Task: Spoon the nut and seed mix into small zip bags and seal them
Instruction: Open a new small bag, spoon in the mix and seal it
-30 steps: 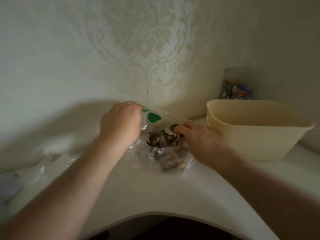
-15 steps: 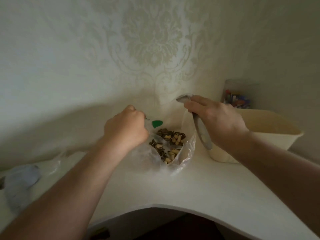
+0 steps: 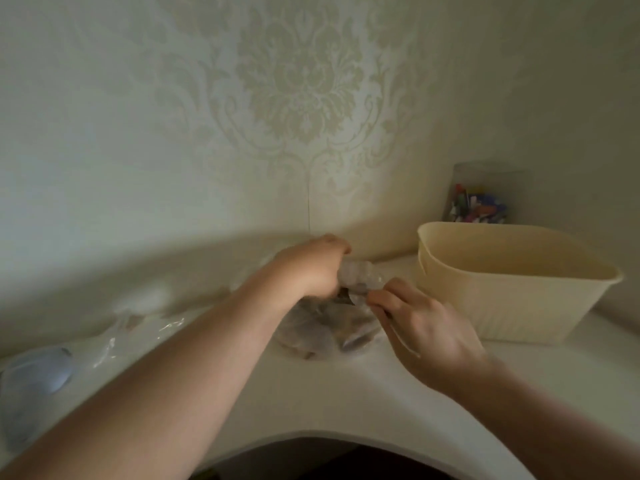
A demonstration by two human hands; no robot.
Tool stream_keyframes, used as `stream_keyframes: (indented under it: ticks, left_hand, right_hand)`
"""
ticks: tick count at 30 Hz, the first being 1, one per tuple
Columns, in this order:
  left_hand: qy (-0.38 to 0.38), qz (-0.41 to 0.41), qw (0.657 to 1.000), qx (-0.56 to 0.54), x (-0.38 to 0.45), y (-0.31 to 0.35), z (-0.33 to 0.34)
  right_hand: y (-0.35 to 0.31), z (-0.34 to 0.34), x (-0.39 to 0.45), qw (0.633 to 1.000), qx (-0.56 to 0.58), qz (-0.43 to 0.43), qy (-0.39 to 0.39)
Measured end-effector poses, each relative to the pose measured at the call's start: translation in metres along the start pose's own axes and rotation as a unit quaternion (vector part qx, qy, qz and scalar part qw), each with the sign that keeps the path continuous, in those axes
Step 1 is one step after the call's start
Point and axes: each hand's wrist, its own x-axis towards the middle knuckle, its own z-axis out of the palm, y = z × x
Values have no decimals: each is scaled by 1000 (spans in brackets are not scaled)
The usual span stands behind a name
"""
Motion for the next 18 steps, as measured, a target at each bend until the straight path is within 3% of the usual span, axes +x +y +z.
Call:
stream_keyframes:
  ticks: [3, 8, 12, 15, 18]
  left_hand:
    - [-61, -30, 995, 77, 25, -1, 21]
    - [37, -40, 998, -15, 43, -11, 25]
    - [22, -40, 990, -133, 31, -7, 6]
    - [11, -43, 963, -265, 21, -1, -4]
    - [4, -79, 968, -238, 13, 0, -7]
  right_hand:
    - [7, -2, -8, 999, -7, 11, 31]
    - [5, -6, -20, 982, 78, -52, 161]
    - [27, -5, -21, 992, 39, 12, 123]
    - [36, 0, -20, 997, 0, -34, 74]
    - [31, -3, -20, 982, 46, -70, 169]
